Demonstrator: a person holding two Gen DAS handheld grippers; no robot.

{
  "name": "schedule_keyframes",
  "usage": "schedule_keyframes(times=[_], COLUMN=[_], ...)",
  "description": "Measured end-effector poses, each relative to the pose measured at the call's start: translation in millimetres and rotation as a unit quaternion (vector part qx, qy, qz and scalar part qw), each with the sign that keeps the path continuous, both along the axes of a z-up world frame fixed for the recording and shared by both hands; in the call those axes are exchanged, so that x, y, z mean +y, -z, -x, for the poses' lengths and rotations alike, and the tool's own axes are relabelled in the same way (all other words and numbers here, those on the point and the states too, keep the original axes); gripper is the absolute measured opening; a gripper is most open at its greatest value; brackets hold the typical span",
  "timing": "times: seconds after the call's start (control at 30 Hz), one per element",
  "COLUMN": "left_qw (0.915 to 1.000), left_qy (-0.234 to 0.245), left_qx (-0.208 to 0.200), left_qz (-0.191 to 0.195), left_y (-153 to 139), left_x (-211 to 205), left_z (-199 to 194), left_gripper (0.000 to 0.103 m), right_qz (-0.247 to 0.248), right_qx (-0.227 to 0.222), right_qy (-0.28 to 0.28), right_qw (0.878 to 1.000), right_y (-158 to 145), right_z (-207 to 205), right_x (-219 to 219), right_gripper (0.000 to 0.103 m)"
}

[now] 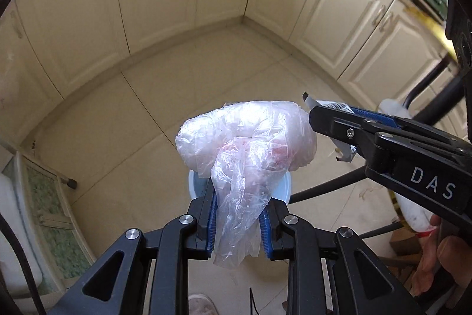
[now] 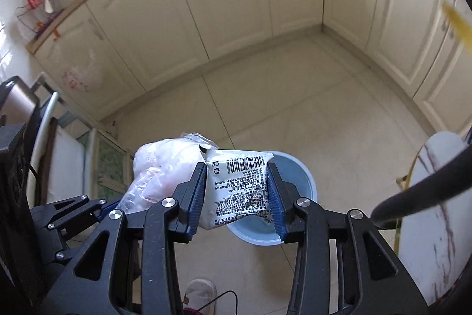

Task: Collect trash
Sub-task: 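Carry both items over the blue wastebasket and open both tools, then move both tools back toward the table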

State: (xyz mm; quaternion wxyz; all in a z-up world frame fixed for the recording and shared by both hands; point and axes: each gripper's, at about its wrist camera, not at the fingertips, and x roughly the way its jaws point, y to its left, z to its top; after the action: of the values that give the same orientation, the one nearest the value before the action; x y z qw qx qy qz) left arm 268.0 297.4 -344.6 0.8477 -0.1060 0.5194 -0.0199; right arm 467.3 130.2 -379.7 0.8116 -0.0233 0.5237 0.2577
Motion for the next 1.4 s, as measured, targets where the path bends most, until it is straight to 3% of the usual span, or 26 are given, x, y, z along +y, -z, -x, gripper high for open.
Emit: schedule_keyframes(times=[0.1,0.27,0.33,0.4,0.47,0.63,0.83,0.97,1.17,1.3,1.4], left_qw=[0.9996,0.9990,0.9990,0.9991,0.9988,0.9983,0.9961,0.9905,0.9713,0.9556,0.9428], left_qy=[0.000,0.000,-0.009,-0.021,-0.029,-0.053,-0.077,-0.083,-0.089,-0.085,-0.074], left_qx=[0.019,0.039,0.040,0.033,0.032,0.018,-0.042,-0.102,-0.207,-0.271,-0.314], left_qz=[0.021,0.022,0.016,0.018,0.025,0.014,-0.002,-0.039,-0.076,-0.079,-0.083], left_y=[21.8,40.3,36.4,31.7,21.8,-6.8,-75.9,-135.4,-222.8,-266.2,-282.8], left_x=[5.0,9.0,2.2,5.3,2.6,1.4,8.8,-8.4,-47.9,-82.1,-111.3], left_z=[-16.2,-43.9,-57.3,-56.6,-73.3,-61.7,-2.0,42.7,115.1,159.2,194.6], left_gripper=[0.022,0.031,0.055,0.064,0.065,0.065,0.066,0.070,0.079,0.086,0.088], right_qz=[-0.004,-0.011,-0.021,-0.020,-0.012,-0.019,-0.019,-0.037,-0.064,-0.076,-0.085], right_qx=[0.025,0.047,0.058,0.061,0.051,0.044,-0.005,-0.066,-0.174,-0.237,-0.277], right_qy=[0.010,0.023,0.024,0.028,0.028,0.030,0.019,0.014,0.027,0.050,0.061], right_qw=[1.000,0.999,0.998,0.998,0.998,0.998,1.000,0.997,0.982,0.967,0.955], right_y=[30.1,61.0,67.9,68.8,65.4,45.9,-16.1,-82.1,-190.7,-257.0,-301.8], right_z=[-21.3,-44.5,-51.0,-53.7,-53.0,-45.6,-9.7,28.7,103.7,155.5,194.2], right_x=[-4.9,-17.5,-20.7,-25.5,-25.9,-24.7,-15.5,-15.9,-41.3,-73.1,-101.5], right_gripper=[0.038,0.043,0.045,0.050,0.063,0.065,0.066,0.071,0.082,0.096,0.099])
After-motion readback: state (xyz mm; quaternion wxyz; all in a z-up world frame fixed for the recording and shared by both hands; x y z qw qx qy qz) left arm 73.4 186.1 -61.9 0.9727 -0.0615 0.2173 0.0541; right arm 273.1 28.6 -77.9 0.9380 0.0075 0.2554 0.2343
